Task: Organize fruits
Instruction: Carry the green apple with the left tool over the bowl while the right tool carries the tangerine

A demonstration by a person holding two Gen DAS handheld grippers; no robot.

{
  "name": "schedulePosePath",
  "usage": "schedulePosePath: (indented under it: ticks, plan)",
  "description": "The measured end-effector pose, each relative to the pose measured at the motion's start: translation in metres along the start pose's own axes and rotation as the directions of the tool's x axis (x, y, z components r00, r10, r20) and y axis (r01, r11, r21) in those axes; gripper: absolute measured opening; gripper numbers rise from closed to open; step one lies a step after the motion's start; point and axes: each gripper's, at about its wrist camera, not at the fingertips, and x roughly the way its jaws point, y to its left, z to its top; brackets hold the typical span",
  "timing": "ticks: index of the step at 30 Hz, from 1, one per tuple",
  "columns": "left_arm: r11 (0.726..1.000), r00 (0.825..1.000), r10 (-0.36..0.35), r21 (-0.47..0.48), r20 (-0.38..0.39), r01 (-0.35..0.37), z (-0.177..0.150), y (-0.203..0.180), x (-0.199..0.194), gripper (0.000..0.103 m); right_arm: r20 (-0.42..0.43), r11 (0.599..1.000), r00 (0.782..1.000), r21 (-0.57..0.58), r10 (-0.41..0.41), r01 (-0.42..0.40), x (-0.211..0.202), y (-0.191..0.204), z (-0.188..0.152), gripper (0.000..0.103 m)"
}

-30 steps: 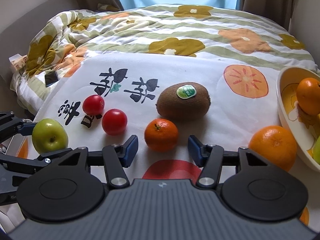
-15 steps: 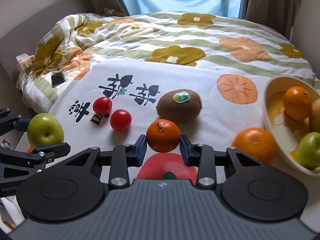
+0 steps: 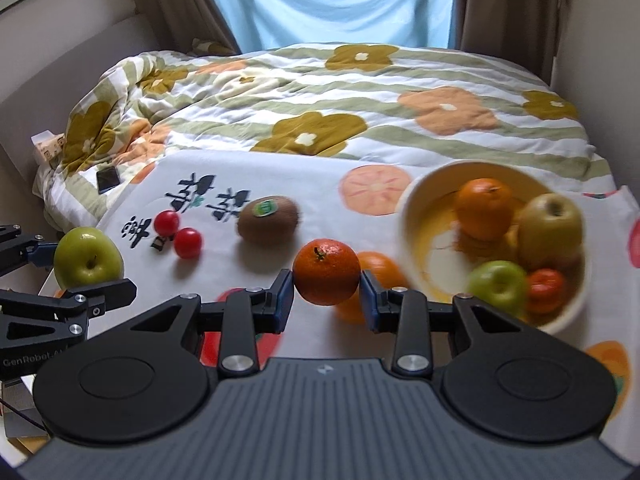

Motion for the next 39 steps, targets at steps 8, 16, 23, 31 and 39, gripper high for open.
schedulePosePath:
  ticks: [8, 16, 23, 31, 39]
  plan:
    - [0.999, 0.999, -0.034, 0.023, 0.025, 0.034, 0.026, -0.06, 0.002, 0.062, 0.029, 1.0, 0.999, 0.013, -0.022, 0.021, -0.03, -0.064, 0.0, 0.05]
    - [0.998, 0.998, -0.052, 0.021, 0.034, 0.052, 0.047, -0.107, 0.022, 0.062, 0.025, 0.999, 0.999, 0.026, -0.043, 0.042, -0.037, -0.12, -0.004, 0.05]
    - [0.998, 0.998, -0.054, 0.041, 0.029, 0.052, 0.065, -0.137, 0.053, 0.062, 0.014, 0.999, 0.999, 0.027, -0.042, 0.041, -0.03, -0.157, -0.006, 0.05]
    - [0.998, 0.998, -0.058, 0.038, 0.002, 0.058, 0.083, -0.159, 0.095, 0.062, 0.005, 0.999, 1.0, 0.036, -0.022, 0.021, -0.018, -0.181, -0.008, 0.05]
    - [0.998, 0.998, -0.057, -0.013, -0.038, 0.056, 0.095, -0.164, 0.128, 0.062, -0.001, 0.999, 1.0, 0.035, -0.01, 0.01, -0.01, -0.193, -0.009, 0.05]
